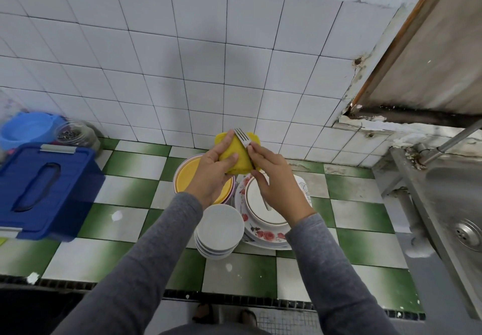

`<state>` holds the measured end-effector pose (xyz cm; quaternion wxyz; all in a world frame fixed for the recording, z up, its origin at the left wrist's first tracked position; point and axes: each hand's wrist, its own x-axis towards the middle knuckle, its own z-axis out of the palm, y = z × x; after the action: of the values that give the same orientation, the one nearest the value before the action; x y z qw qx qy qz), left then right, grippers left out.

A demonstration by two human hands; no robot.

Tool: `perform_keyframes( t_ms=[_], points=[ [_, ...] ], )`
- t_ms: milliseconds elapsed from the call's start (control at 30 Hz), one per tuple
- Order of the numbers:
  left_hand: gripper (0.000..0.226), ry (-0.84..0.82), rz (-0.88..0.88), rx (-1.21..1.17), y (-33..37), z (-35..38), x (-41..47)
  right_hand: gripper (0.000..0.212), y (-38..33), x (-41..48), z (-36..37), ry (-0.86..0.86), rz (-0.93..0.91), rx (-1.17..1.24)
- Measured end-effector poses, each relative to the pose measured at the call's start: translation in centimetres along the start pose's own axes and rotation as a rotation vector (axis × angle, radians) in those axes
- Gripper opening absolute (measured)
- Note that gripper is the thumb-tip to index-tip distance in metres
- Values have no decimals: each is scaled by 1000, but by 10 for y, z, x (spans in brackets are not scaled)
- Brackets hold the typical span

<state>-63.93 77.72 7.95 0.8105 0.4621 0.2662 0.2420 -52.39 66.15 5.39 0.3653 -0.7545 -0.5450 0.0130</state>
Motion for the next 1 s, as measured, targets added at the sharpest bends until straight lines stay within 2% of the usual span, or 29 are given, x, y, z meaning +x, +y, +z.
perform_keyframes(
  t_ms=[133,300,500,733,900,1000],
  points=[
    [54,-7,4,-4,1,-1,-1,56,2,0,-1,32,28,96],
    [54,-5,8,-11,5,-4,0,53,-2,2,-8,12,275,392],
    [52,-8,32,-66,12,-7,3,59,6,-1,-20,-53,294,607],
    [53,-61,39,48,12,-7,1,67,8,-1,-26,-93,306,681],
    [53,-46,57,22,14,-10,1,52,10,1,-27,-71,320,697],
    [55,-79,41,70,9,-10,-1,52,8,5,-27,-92,327,676]
  ],
)
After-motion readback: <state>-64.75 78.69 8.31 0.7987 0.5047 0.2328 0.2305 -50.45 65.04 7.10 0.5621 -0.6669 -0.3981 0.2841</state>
